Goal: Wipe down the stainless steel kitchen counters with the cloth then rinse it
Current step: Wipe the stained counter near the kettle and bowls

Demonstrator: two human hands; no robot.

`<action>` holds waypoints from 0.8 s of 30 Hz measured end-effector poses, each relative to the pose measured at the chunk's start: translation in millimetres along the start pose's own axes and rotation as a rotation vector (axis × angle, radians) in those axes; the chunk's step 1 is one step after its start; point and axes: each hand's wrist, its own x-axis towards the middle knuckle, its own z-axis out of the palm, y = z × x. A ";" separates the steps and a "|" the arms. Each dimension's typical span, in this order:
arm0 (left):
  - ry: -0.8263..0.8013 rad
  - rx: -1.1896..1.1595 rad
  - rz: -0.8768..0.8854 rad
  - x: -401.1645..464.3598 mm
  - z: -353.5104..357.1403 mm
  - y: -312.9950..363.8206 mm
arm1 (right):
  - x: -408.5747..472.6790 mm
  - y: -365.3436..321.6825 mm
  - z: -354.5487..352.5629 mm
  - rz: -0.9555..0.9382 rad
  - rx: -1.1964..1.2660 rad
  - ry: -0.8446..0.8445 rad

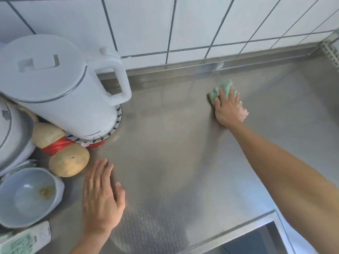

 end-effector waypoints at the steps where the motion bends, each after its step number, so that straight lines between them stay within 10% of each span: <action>1: 0.001 0.000 0.001 -0.4 0.4 -1.0 | 7.7 -24.4 4.2 0.002 0.009 -0.009; 9: 0.007 -0.019 -0.004 -0.7 -3.7 4.1 | -128.2 -158.2 82.1 -0.529 -0.013 -0.123; 17: 0.016 -0.043 -0.010 -0.1 -14.9 12.4 | -289.0 64.3 65.8 -0.904 -0.215 -0.231; 24: 0.035 -0.053 0.019 -4.0 -15.7 5.7 | -245.8 118.3 34.1 -0.129 -0.024 -0.091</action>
